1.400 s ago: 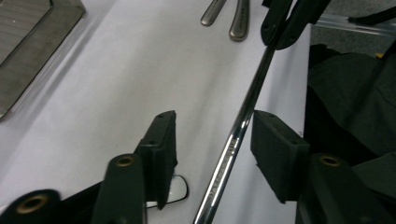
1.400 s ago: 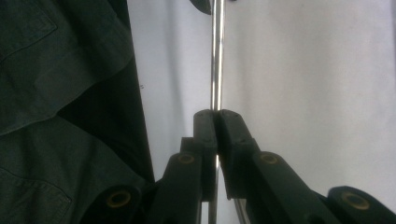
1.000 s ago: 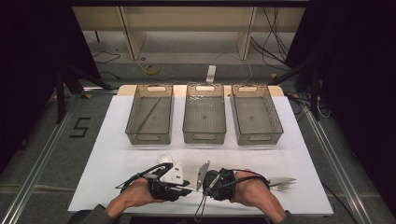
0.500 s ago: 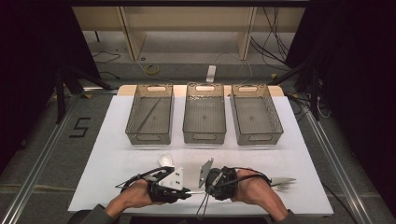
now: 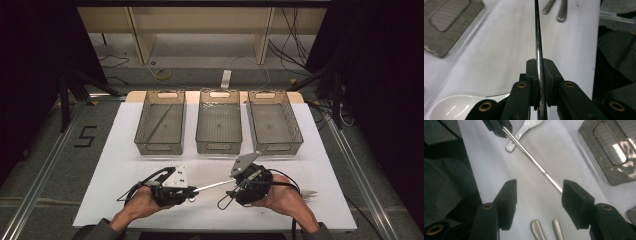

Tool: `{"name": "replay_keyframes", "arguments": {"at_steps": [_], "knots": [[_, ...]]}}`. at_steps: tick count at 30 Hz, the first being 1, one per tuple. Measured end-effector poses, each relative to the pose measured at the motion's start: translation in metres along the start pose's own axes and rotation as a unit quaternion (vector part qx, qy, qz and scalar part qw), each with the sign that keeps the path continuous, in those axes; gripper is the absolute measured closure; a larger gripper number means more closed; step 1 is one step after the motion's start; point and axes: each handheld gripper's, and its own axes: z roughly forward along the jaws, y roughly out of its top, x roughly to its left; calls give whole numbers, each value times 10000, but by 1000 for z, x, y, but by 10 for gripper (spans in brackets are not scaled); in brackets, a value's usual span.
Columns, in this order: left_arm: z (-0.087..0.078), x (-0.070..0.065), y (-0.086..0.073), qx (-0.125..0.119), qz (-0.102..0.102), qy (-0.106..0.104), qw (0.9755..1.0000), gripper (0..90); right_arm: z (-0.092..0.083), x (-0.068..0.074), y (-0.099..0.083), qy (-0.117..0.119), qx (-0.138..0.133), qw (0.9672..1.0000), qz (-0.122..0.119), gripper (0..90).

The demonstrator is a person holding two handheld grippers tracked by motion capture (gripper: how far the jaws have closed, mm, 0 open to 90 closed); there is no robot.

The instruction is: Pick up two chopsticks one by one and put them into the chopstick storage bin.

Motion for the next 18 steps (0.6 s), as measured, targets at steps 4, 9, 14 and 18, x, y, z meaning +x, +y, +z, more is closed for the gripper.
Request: {"name": "replay_keyframes", "arguments": {"at_steps": [4,9,14,18], "knots": [[-4,6,-2,-89,-279,224,9993,831,-4,-5,-9,-155,-448,9984,320,418],[-8,14,-4,-218,-618,449,9968,831,-4,-10,-21,-378,-813,9934,718,380],[-13,21,-6,-343,-943,681,9926,831,-4,-13,-37,-567,-1102,9866,1062,347],[-16,26,-8,-432,-1181,842,9885,831,-2,-17,-52,-663,-1266,9808,1328,340]]}}
